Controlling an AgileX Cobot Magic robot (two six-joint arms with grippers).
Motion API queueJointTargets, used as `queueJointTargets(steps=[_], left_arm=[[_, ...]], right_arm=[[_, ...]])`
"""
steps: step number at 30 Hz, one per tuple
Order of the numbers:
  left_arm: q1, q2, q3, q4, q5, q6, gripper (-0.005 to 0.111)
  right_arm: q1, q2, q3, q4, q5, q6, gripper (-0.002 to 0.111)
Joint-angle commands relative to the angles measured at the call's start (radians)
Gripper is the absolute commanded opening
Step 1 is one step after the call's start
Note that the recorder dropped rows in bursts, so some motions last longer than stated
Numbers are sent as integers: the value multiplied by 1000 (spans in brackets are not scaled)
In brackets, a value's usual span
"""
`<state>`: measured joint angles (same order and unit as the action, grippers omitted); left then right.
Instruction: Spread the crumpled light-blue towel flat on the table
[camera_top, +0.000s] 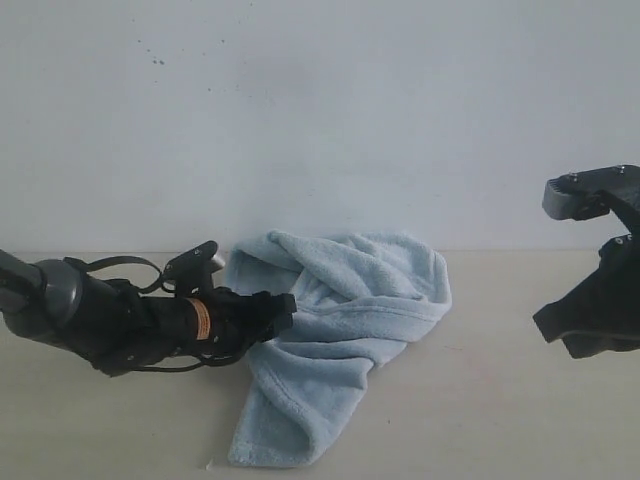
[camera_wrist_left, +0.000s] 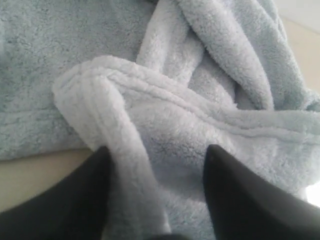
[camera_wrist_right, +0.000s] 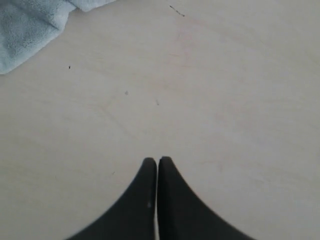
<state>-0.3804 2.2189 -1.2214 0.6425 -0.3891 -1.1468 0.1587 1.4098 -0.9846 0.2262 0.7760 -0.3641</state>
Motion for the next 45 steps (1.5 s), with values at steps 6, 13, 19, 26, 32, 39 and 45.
queueJointTargets(steps=[6,13,19,26,32,39,45], left_arm=[[4,-100,-9,235,-29,-17,4],[4,-383,-9,579,-135,-85,4],[4,-616,-9,1102,-492,-660,4],[20,-751,182,1102,-832,-786,4],[19,-795,482,1102,-709,-760,4],[19,-914,640,1102,-363,-734,4],[21,-909,638,1102,-361,-638,36]], right_arm=[[1,-1,-1,8,-11,-5,0],[1,-1,-1,40,-40,-5,0],[1,-1,-1,127,44,-41,0],[1,-1,6,132,34,-56,0],[1,-1,101,134,-83,-56,5],[1,-1,104,373,-139,-179,44],[2,111,104,482,-160,-256,43]])
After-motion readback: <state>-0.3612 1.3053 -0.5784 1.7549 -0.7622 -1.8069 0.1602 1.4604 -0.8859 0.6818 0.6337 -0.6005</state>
